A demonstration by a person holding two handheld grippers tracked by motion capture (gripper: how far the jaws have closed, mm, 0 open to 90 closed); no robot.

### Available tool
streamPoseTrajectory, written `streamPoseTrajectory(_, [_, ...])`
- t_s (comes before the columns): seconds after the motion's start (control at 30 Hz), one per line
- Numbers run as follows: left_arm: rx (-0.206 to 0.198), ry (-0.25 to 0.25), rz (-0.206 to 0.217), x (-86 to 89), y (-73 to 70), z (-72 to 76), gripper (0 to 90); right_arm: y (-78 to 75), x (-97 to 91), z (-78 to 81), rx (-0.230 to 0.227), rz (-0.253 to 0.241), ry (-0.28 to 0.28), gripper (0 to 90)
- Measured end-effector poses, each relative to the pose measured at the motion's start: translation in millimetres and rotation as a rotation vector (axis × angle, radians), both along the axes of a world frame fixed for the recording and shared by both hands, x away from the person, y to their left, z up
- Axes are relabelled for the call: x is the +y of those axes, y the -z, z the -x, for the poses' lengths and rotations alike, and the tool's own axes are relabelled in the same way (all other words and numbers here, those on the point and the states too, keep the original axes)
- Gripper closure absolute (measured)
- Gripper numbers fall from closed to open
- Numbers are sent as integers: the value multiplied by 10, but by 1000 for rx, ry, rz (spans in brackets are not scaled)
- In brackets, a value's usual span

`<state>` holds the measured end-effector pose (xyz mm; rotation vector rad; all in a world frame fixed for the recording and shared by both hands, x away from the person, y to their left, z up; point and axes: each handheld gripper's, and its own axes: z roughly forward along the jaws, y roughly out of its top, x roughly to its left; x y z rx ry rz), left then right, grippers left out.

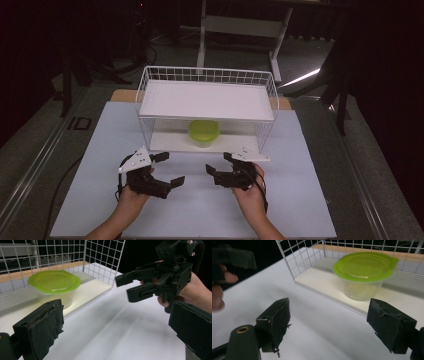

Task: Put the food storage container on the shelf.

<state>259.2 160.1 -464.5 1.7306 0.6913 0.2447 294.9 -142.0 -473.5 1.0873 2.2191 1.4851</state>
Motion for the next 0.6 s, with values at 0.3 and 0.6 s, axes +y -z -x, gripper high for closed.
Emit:
streamPoseTrajectory(0.3, [-6, -13, 8, 188, 24, 138, 6, -41, -262, 209, -23, 28, -9, 178])
streamPoseTrajectory(0.6, [2, -40, 3, 367, 70, 249, 6, -68, -485, 384, -48, 47, -10, 177])
